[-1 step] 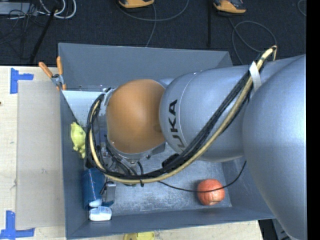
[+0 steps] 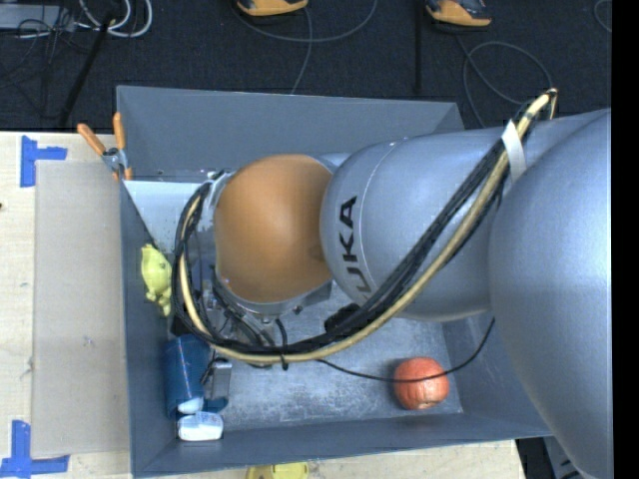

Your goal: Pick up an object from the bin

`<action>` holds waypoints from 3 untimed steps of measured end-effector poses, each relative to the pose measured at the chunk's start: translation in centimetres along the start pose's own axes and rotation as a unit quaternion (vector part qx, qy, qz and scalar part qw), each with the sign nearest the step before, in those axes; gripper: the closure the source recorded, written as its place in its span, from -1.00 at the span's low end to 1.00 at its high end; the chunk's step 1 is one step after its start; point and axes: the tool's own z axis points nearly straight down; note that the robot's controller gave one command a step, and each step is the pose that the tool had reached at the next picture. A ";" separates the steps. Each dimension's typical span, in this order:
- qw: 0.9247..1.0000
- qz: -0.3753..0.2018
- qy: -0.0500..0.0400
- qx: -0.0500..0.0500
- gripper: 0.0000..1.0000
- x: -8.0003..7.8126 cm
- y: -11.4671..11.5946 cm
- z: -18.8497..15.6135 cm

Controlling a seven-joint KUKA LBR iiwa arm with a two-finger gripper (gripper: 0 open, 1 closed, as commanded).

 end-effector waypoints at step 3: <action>1.000 -0.014 -0.011 -0.004 1.00 -5.7 -2.7 8.8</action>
Offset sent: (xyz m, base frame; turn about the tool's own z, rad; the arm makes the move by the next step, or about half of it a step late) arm 0.0501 -0.0271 -0.0944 -0.0344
